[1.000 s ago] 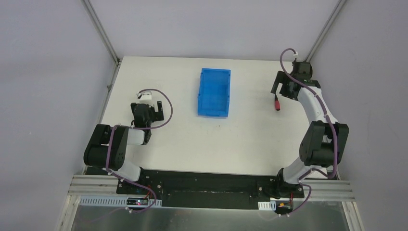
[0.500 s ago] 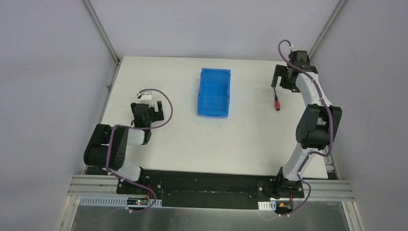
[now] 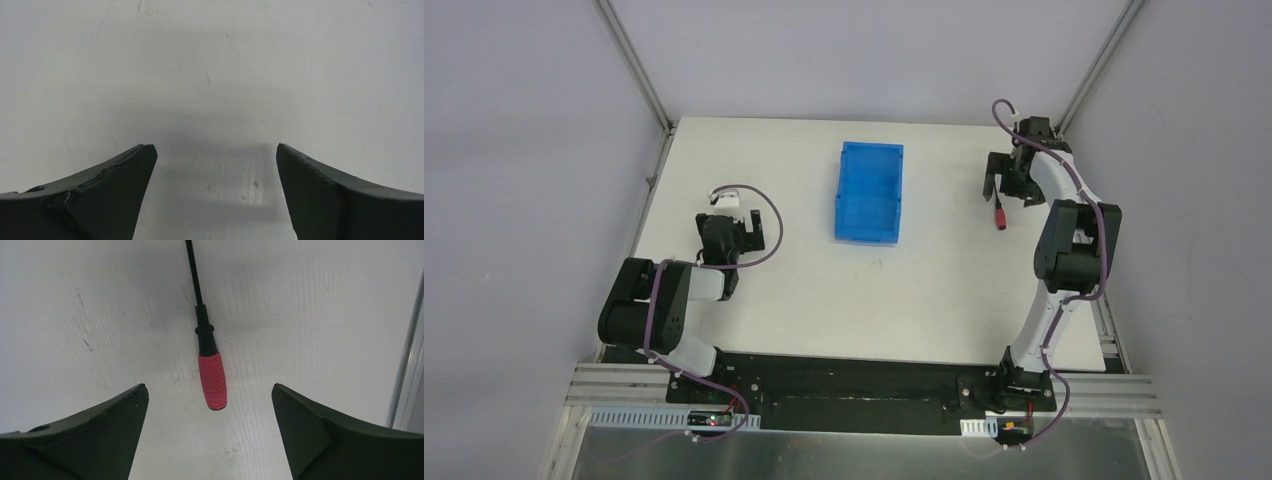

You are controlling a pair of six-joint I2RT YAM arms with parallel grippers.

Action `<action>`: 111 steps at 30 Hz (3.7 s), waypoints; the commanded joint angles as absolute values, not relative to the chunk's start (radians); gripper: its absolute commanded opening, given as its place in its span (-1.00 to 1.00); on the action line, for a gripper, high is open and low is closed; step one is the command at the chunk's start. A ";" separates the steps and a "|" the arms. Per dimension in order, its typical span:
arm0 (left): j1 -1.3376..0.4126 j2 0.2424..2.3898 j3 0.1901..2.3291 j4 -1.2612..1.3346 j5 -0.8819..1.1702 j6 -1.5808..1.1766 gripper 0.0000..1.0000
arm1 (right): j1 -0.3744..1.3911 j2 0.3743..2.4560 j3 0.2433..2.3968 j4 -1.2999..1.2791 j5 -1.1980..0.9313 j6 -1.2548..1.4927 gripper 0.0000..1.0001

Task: Put the screwdriver in the bin
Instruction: Pick up the screwdriver from the center of the board, then place the screwdriver in the bin.

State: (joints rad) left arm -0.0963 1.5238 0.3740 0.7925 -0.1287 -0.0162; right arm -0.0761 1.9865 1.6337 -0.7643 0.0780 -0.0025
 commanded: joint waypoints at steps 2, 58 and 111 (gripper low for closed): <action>-0.084 1.505 0.373 0.821 -0.123 -0.023 0.98 | -0.083 2.014 1.659 -0.741 0.064 -0.039 0.97; -0.085 1.505 0.373 0.822 -0.123 -0.023 0.98 | -0.104 1.908 1.604 -0.720 0.008 -0.062 -0.78; -0.084 1.505 0.373 0.821 -0.123 -0.023 0.98 | 0.345 1.690 1.637 -0.581 -0.122 0.484 -0.87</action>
